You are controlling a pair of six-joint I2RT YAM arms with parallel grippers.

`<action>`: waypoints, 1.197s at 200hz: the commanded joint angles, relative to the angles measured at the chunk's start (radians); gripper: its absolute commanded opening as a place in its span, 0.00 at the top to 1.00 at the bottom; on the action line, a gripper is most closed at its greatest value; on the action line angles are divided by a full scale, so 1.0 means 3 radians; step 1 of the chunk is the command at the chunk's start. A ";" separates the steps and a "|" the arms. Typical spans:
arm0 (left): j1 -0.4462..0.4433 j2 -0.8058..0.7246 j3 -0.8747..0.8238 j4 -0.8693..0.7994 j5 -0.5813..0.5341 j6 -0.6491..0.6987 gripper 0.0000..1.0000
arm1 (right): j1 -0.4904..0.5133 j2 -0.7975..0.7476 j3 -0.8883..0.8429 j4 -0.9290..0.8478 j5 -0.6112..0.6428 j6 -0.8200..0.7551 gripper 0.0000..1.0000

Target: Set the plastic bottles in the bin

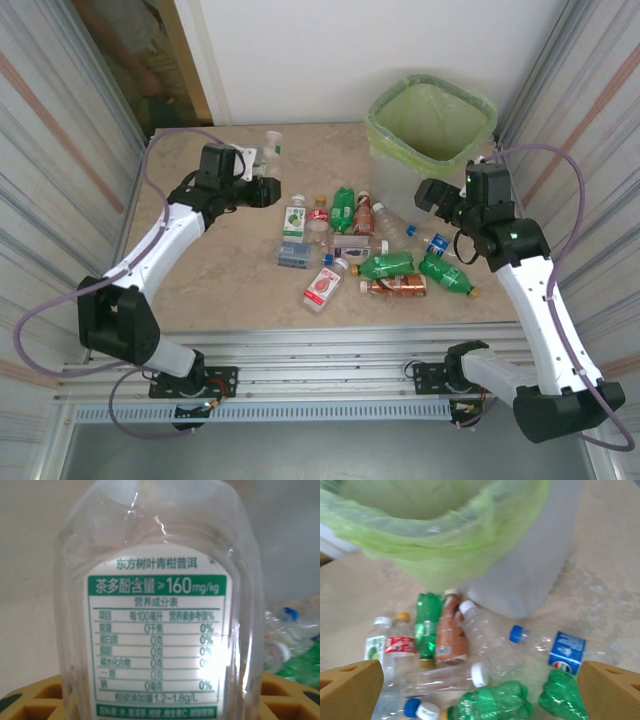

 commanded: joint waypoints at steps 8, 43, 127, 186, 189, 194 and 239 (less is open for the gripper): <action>-0.0144 -0.0251 -0.0039 0.0303 0.0409 -0.0119 0.63 | 0.0257 -0.0007 0.0212 0.0195 -0.0099 0.0049 0.02; -0.0296 -0.0395 -0.0085 0.0546 0.0636 -0.0230 0.64 | 0.0664 0.0052 0.0300 0.0523 -0.0261 -0.0052 0.02; -0.0474 -0.0508 -0.0312 0.1343 0.1107 -0.0677 0.64 | 0.1199 0.0520 0.0485 0.1228 -0.0800 -0.0235 0.02; -0.0597 -0.0528 -0.0388 0.1698 0.1172 -0.0855 0.65 | 0.1245 0.0885 0.0663 0.1466 -0.1166 -0.0219 0.02; -0.0603 -0.0528 -0.0389 0.1712 0.1165 -0.0856 0.64 | 0.1249 0.0898 0.0671 0.1475 -0.1186 -0.0216 0.02; -0.0613 -0.0533 -0.0398 0.1731 0.1172 -0.0860 0.65 | 0.1244 0.0923 0.0682 0.1483 -0.1214 -0.0216 0.02; -0.0663 -0.0534 -0.0492 0.1988 0.1227 -0.0876 0.65 | 0.1244 0.1110 0.0759 0.1604 -0.1398 -0.0134 0.02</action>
